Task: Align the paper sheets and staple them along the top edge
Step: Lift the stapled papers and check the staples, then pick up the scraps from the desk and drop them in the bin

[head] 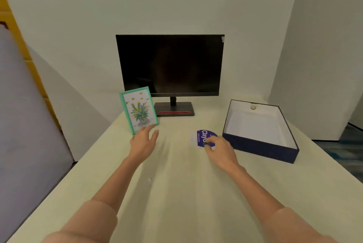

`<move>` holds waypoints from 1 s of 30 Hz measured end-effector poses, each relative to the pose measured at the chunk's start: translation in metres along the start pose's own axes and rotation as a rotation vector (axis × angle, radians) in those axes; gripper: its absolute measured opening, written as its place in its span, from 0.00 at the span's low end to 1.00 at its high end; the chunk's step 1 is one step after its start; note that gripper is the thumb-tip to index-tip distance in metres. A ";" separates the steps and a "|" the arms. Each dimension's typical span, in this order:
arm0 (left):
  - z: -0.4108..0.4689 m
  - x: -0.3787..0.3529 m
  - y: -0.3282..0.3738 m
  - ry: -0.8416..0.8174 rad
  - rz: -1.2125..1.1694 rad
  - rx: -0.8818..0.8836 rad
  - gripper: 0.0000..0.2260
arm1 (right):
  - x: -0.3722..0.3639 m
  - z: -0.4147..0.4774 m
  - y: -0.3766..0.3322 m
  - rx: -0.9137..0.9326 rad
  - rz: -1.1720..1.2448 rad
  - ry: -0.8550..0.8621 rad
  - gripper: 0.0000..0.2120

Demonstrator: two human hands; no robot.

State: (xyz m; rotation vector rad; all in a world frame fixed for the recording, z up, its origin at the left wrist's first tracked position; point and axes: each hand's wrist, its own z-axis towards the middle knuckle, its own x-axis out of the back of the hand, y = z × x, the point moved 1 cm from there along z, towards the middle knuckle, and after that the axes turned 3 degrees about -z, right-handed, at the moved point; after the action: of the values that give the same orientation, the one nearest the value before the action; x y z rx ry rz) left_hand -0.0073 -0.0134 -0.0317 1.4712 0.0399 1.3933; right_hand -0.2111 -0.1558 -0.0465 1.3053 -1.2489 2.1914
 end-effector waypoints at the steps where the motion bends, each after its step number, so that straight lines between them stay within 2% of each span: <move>1: -0.006 0.005 -0.017 0.009 0.030 0.036 0.21 | -0.010 -0.006 -0.003 0.010 0.005 -0.017 0.16; 4: -0.026 0.004 -0.061 -0.036 0.113 0.129 0.23 | -0.038 -0.026 -0.009 0.088 0.041 -0.131 0.19; 7: -0.041 -0.005 -0.084 -0.079 0.127 0.119 0.24 | -0.055 -0.032 -0.010 0.160 0.072 -0.265 0.23; 12: -0.043 -0.008 -0.087 -0.030 0.062 0.086 0.23 | -0.063 -0.006 -0.012 0.049 0.076 -0.301 0.24; 18: -0.043 -0.006 -0.087 -0.001 -0.035 0.097 0.22 | -0.076 -0.011 -0.020 0.155 0.060 -0.377 0.22; 20: -0.044 -0.005 -0.087 0.005 -0.068 0.108 0.21 | -0.079 -0.015 -0.020 0.216 0.182 -0.409 0.20; 23: -0.042 -0.004 -0.087 0.018 -0.101 0.114 0.21 | -0.078 -0.001 -0.023 0.147 0.407 -0.297 0.17; 25: -0.042 -0.005 -0.089 0.029 -0.111 0.122 0.20 | -0.079 0.017 -0.029 0.122 0.355 -0.306 0.21; 28: -0.043 -0.005 -0.089 0.030 -0.123 0.122 0.20 | -0.089 0.044 -0.038 0.092 0.179 -0.459 0.25; 30: -0.043 -0.005 -0.088 0.024 -0.131 0.123 0.20 | -0.095 0.062 -0.046 0.122 0.196 -0.489 0.24</move>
State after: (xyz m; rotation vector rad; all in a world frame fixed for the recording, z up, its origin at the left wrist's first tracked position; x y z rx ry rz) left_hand 0.0120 0.0495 -0.1048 1.5250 0.2367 1.3217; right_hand -0.0958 -0.1626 -0.0876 1.9272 -1.4831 2.1786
